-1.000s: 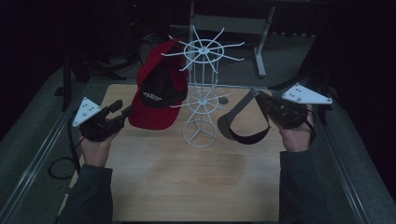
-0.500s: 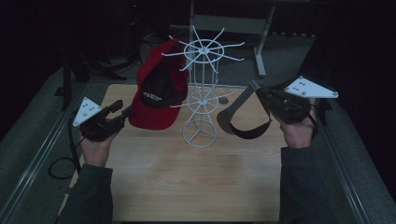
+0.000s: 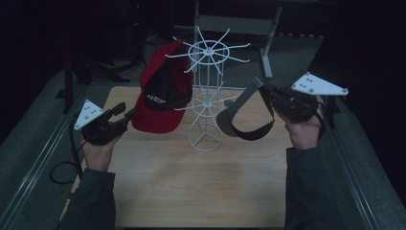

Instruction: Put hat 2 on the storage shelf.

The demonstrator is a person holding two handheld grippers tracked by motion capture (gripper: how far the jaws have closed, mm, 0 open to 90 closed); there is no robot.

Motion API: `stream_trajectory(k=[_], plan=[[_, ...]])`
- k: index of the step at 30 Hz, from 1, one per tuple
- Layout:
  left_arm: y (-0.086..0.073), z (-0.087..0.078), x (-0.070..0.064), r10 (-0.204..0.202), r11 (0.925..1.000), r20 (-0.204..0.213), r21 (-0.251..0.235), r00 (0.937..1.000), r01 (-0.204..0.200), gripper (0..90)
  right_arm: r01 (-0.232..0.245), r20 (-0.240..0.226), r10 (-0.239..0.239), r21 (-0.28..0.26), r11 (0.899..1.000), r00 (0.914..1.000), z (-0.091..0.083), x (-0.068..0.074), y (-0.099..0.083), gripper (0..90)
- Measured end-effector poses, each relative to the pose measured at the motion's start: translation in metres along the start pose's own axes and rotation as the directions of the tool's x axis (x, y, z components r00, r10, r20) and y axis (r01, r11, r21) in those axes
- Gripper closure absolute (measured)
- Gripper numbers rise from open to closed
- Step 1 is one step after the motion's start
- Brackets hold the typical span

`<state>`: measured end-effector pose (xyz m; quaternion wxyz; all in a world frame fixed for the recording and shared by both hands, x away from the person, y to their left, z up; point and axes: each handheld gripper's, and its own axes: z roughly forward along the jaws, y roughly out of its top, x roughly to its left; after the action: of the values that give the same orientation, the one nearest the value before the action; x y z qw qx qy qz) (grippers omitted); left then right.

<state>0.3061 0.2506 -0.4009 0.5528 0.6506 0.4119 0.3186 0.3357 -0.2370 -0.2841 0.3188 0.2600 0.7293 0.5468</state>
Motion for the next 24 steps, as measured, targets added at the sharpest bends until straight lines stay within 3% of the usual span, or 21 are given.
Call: stream_trajectory(k=[24], plan=[[0.001,0.001,0.0,-0.001,1.0,0.006,-0.001,1.0,0.001,55.4,0.008,-0.031,-0.01,-0.047,0.999,0.9995,-0.002,0.004,0.021,88.2]])
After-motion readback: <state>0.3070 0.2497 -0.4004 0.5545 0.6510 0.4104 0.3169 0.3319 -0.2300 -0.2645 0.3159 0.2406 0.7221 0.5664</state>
